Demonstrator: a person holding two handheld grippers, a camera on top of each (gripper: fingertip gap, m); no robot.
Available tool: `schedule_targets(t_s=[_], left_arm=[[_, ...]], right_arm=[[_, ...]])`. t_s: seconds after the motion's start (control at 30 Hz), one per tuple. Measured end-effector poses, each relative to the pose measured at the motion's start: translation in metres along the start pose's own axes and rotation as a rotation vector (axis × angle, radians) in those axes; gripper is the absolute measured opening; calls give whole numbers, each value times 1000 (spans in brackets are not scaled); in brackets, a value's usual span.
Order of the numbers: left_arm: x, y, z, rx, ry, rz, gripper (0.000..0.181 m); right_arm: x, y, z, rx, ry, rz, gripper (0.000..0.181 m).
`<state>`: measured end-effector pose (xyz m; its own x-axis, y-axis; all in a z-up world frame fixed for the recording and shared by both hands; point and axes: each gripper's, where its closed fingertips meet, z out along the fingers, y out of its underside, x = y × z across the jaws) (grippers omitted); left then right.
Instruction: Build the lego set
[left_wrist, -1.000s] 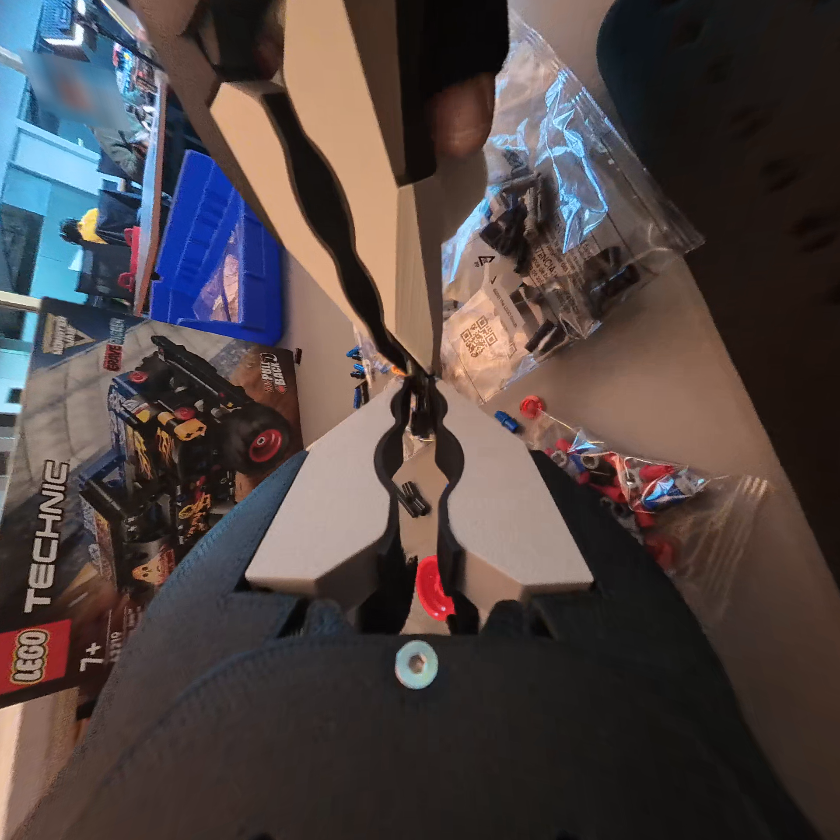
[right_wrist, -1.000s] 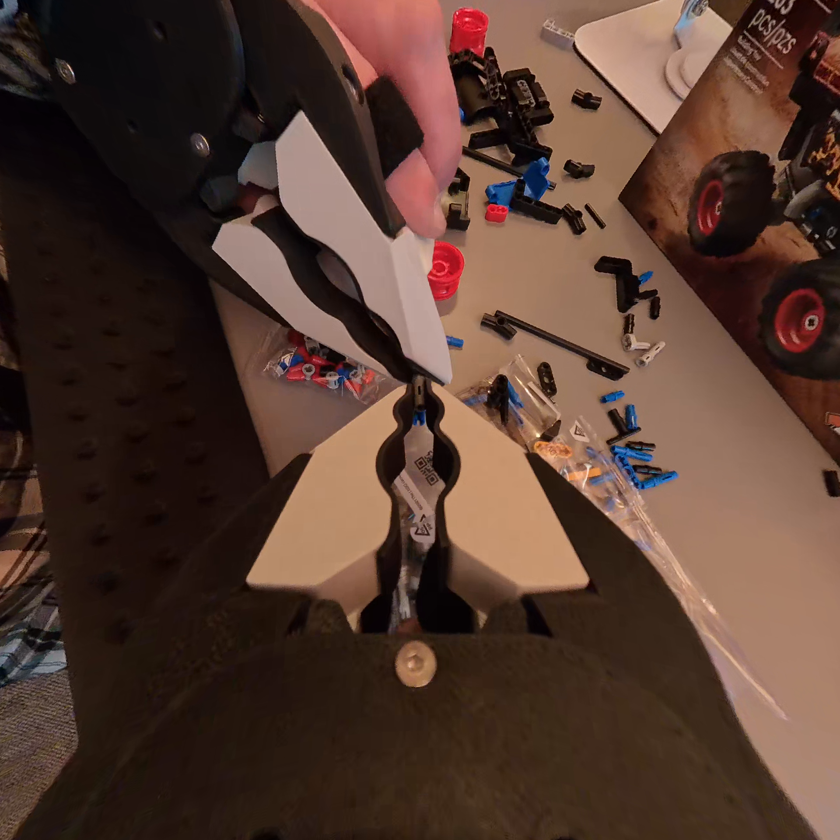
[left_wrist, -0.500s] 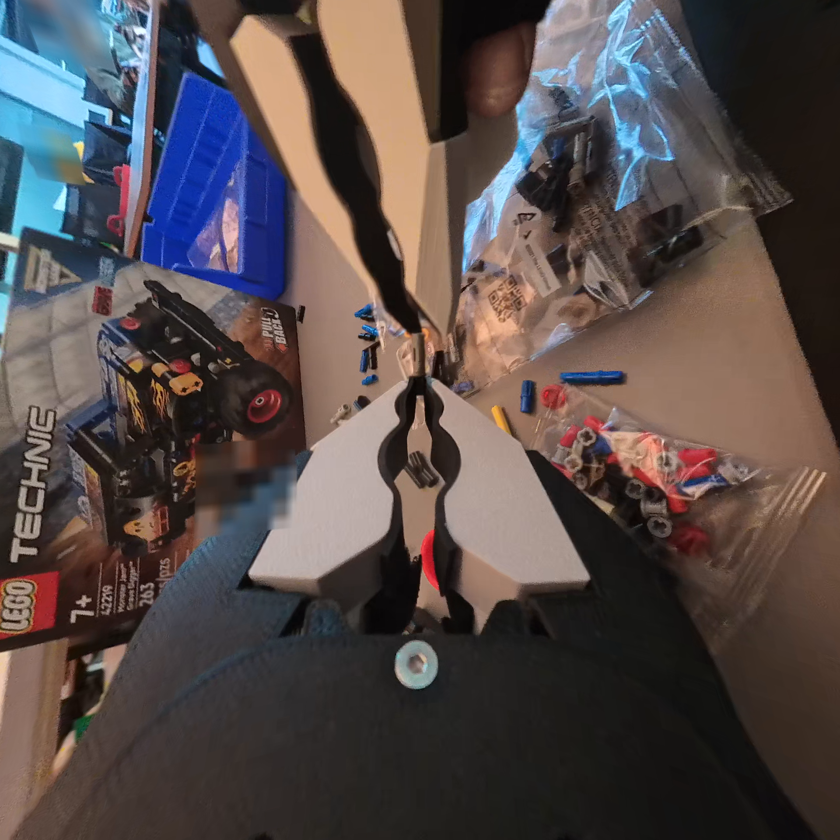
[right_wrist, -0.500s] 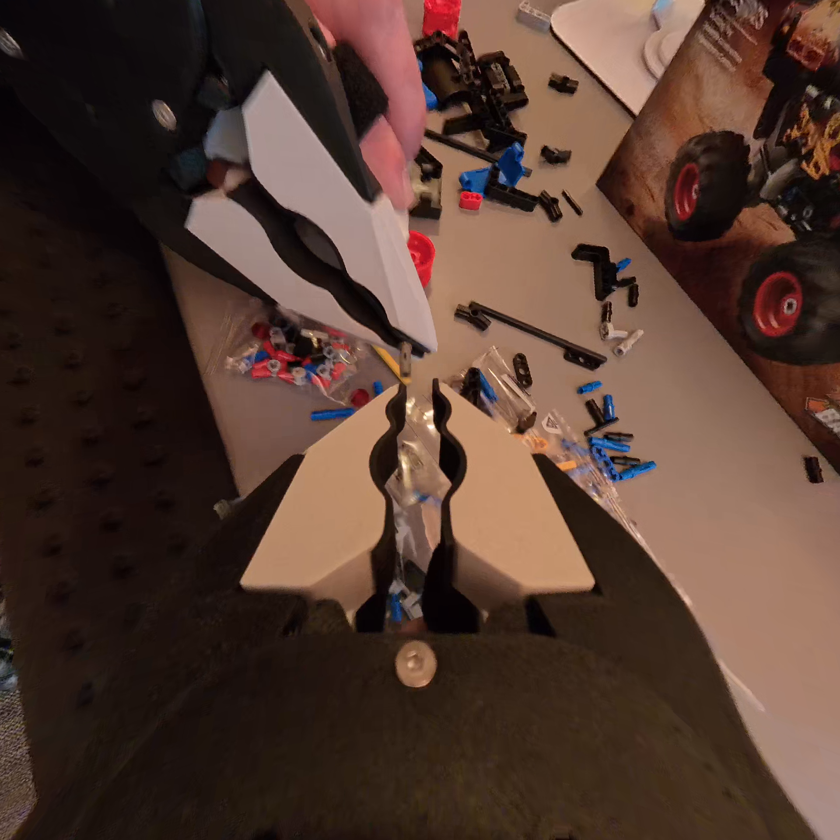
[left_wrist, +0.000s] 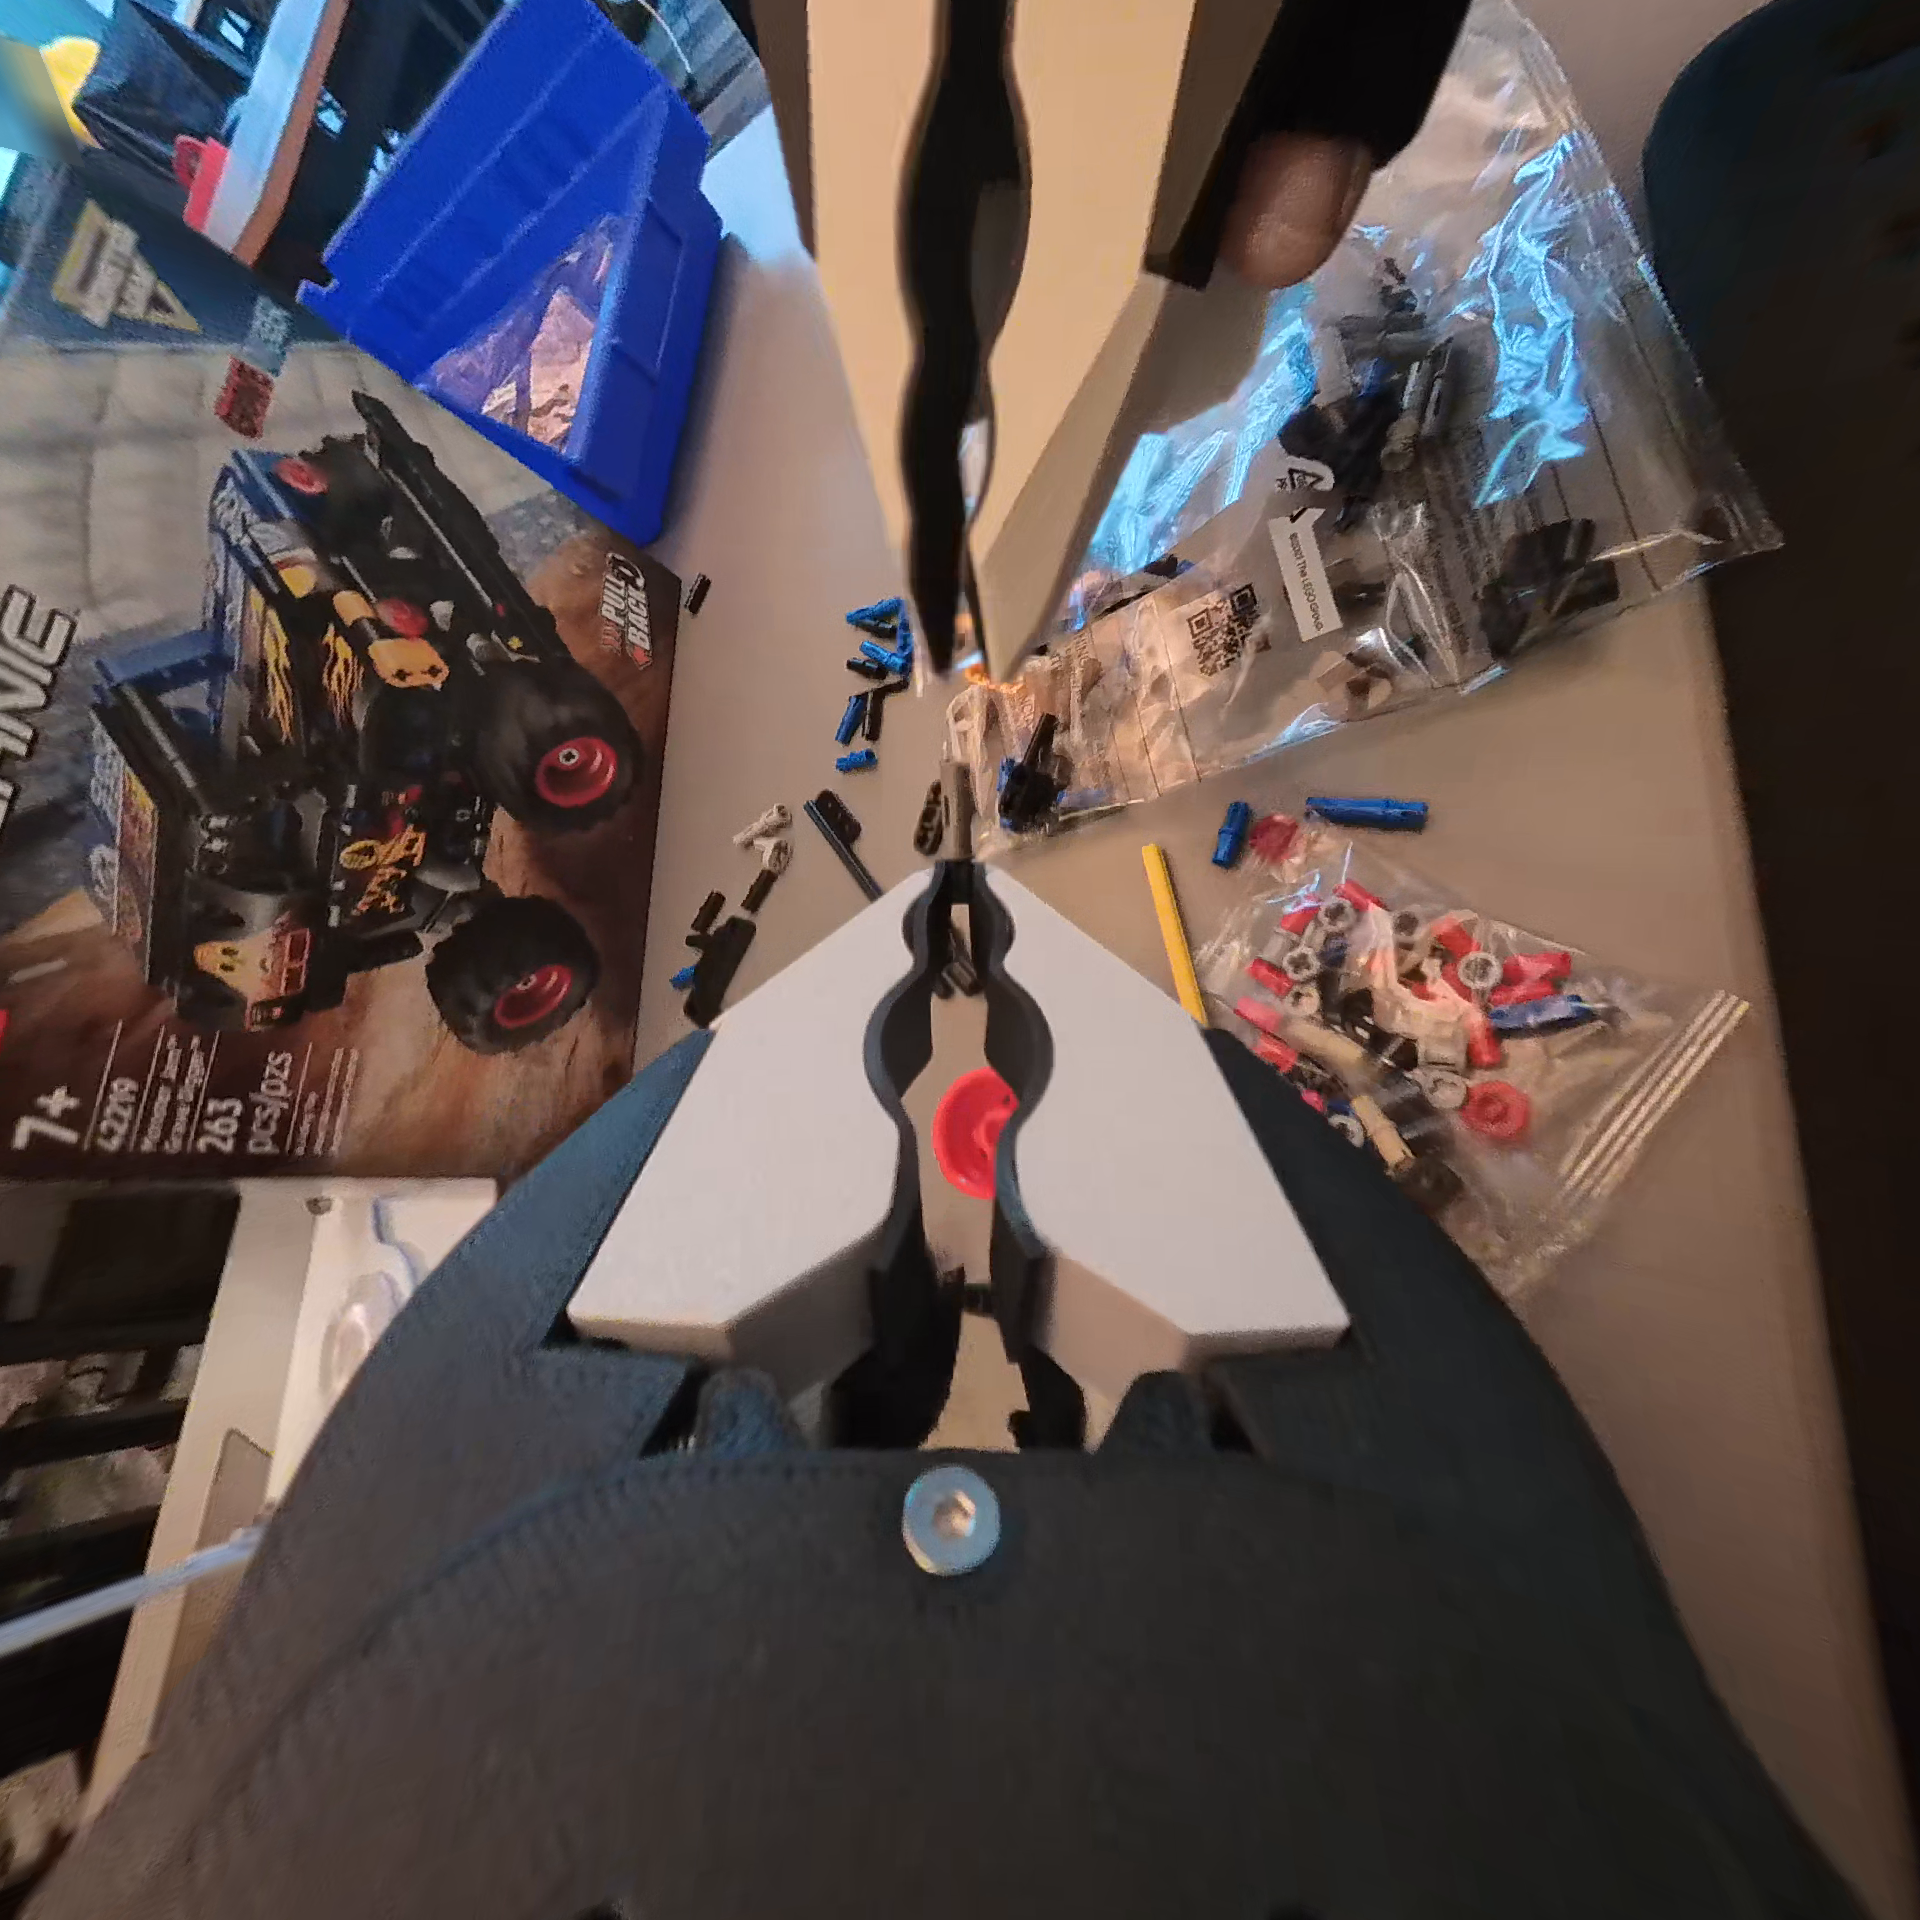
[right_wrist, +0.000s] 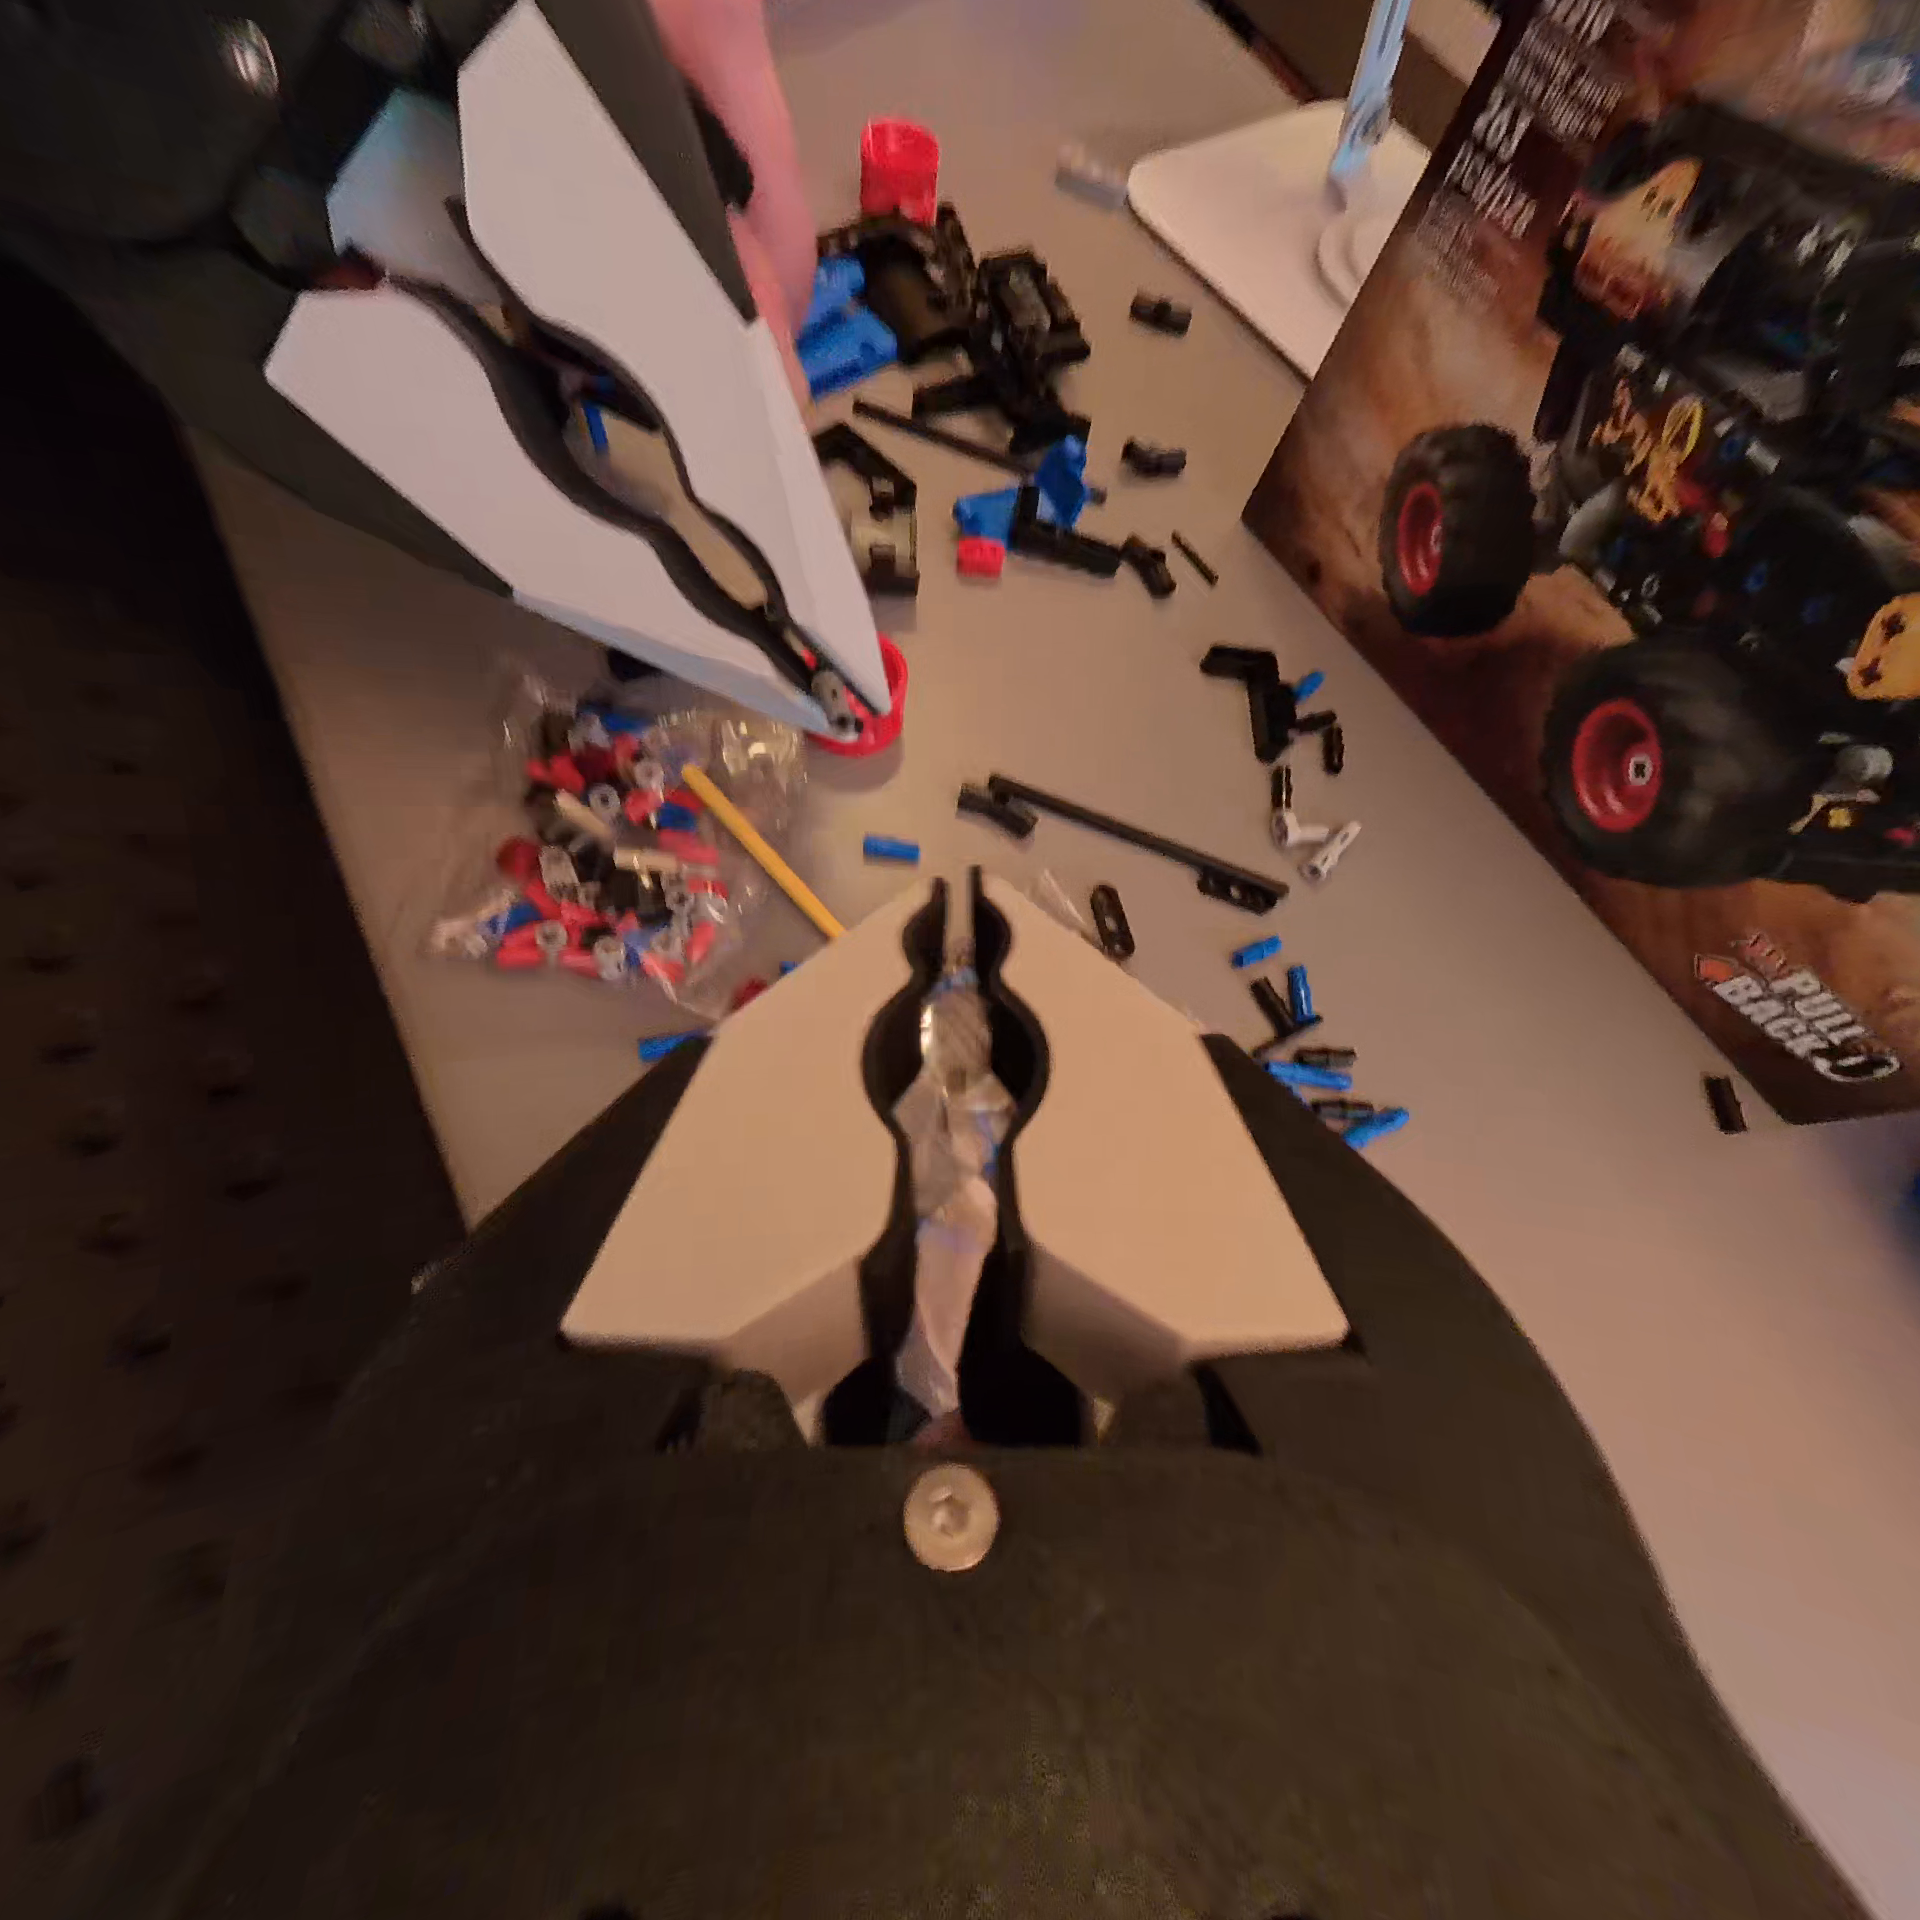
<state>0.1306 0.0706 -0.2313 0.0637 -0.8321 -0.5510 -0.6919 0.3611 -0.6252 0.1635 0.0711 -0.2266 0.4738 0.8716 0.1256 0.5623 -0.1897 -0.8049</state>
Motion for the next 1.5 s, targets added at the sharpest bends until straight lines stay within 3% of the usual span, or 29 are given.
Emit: schedule_targets(t_s=[0.03,0.07,0.2,0.33,0.5,0.77,1.1,1.3,1.4,1.5], left_arm=[[0,1,-4,2,-1,-18,1],[0,2,-8,6,-4,-39,1],[1,6,-24,32,-16,-118,1],[4,10,-38,36,-44,-151,1],[16,11,-52,32,-69,-162,1],[46,11,-72,1,-154,-196,1],[69,25,-93,-34,-148,-247,1],[43,38,-116,-49,-233,-294,34],[23,75,-129,-172,-271,-322,53],[13,112,-134,-255,-251,-481,68]], right_arm=[[-2,-5,1,12,-3,5,19],[-5,-11,3,28,-14,2,24],[-33,-46,6,183,-123,-10,20],[-52,-63,12,238,-198,3,16],[-72,-63,23,203,-246,-34,3],[-109,-60,18,214,-308,-55,2],[-141,-60,30,213,-362,-79,2],[-129,-77,30,275,-341,-52,2],[-120,-77,32,289,-330,-34,3],[-115,-77,32,298,-323,-26,2]])
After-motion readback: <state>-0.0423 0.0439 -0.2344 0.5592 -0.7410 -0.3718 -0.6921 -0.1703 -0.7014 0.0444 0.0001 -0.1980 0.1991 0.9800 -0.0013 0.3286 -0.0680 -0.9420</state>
